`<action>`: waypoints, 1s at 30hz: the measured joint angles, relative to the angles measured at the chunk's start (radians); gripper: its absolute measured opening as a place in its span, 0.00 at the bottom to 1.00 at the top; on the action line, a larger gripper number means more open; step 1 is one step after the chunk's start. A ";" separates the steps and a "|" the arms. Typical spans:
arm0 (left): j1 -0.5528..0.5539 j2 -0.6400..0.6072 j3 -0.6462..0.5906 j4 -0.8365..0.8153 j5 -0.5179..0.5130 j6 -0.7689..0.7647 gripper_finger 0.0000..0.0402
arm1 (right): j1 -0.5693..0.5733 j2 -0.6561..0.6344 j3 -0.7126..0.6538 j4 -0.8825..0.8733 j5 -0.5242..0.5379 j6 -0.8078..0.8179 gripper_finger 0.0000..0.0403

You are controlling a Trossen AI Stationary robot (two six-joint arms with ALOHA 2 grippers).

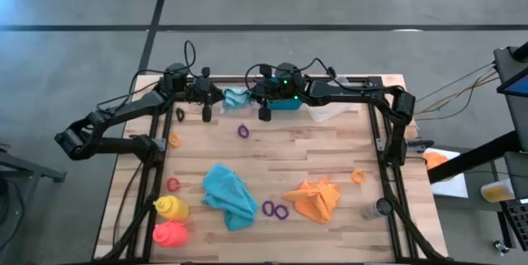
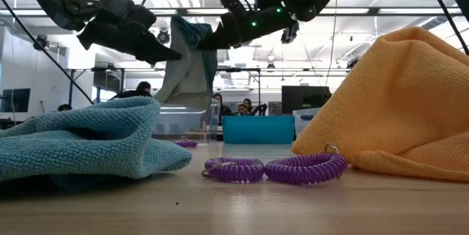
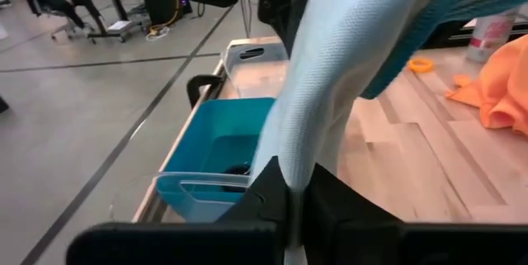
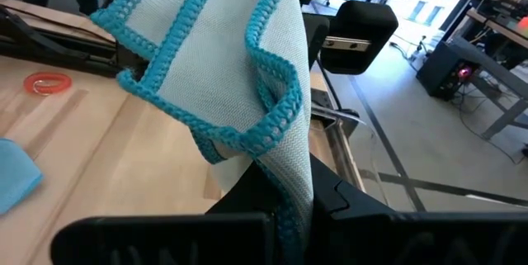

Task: Pick & Place Sports Items
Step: Put the folded light blue towel into the transparent bin

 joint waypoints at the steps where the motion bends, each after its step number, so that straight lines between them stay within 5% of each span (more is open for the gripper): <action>1: 0.000 0.000 0.000 0.001 -0.013 0.000 0.04 | 0.000 0.000 0.000 0.000 0.000 0.000 0.03; 7: 0.000 0.000 0.001 0.001 -0.074 -0.016 0.02 | 0.001 0.000 0.000 -0.004 0.004 0.000 0.12; 20: 0.000 -0.001 0.001 -0.016 -0.164 0.016 0.02 | 0.023 -0.060 0.001 -0.125 -0.001 0.052 0.71; 30: -0.056 -0.042 0.001 -0.025 -0.179 0.186 0.02 | 0.004 -0.143 0.001 -0.161 -0.003 0.178 0.83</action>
